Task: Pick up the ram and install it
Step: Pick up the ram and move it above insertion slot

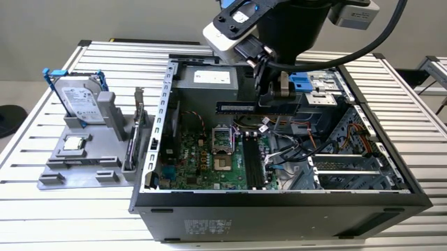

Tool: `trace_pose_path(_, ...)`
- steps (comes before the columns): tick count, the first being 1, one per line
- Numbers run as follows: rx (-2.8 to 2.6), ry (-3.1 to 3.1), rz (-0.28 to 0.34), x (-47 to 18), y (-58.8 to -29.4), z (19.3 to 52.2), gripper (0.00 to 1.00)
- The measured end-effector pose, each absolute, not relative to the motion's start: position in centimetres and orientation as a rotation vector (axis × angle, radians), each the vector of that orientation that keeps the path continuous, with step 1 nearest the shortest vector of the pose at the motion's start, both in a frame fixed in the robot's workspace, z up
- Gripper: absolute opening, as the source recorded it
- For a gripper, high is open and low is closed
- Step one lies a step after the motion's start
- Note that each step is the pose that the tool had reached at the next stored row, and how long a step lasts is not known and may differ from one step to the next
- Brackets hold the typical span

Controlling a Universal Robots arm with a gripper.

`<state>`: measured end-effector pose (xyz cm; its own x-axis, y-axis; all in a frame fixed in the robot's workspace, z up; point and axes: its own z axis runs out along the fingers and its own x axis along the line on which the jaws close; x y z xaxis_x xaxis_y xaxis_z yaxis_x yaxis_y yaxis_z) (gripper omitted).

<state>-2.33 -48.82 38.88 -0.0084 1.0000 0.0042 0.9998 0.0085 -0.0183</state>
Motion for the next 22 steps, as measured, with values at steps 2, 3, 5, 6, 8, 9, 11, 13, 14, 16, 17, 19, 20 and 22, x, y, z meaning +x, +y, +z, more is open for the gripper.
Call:
trace_pose_path(2, -2.201, -2.22, 0.016, -2.33, -48.82, 38.88, 0.0)
trace_pose_path(3, -2.201, -2.22, 0.016, -2.33, -48.82, 38.88, 0.0)
trace_pose_path(5, -2.2, -2.22, 0.016, -2.33, -48.82, 38.88, 0.0)
trace_pose_path(6, -2.2, -2.22, 0.016, -2.33, -48.82, 38.88, 0.0)
trace_pose_path(8, -2.2, -2.22, 0.016, -2.33, -48.82, 38.88, 0.0)
trace_pose_path(9, -2.201, -2.22, 0.016, -2.33, -48.82, 38.89, 0.0)
trace_pose_path(11, -2.202, -2.219, 0.016, -2.33, -48.82, 38.88, 0.0)
trace_pose_path(13, -2.217, -2.204, 0.015, -2.33, -48.82, 38.88, 0.0)
trace_pose_path(14, -2.233, -2.187, 0.015, -2.33, -48.81, 38.88, 0.0)
trace_pose_path(16, -2.261, -2.158, 0.015, -2.33, -48.82, 38.89, 0.0)
trace_pose_path(17, -2.274, -2.144, 0.015, -2.33, -48.81, 38.89, 0.0)
trace_pose_path(19, -2.3, -2.116, 0.015, -2.33, -48.82, 38.88, 0.0)
trace_pose_path(20, -2.313, -2.101, 0.015, -2.33, -48.82, 38.89, 0.0)
trace_pose_path(22, -2.34, -2.071, 0.014, -2.33, -48.82, 38.89, 0.0)
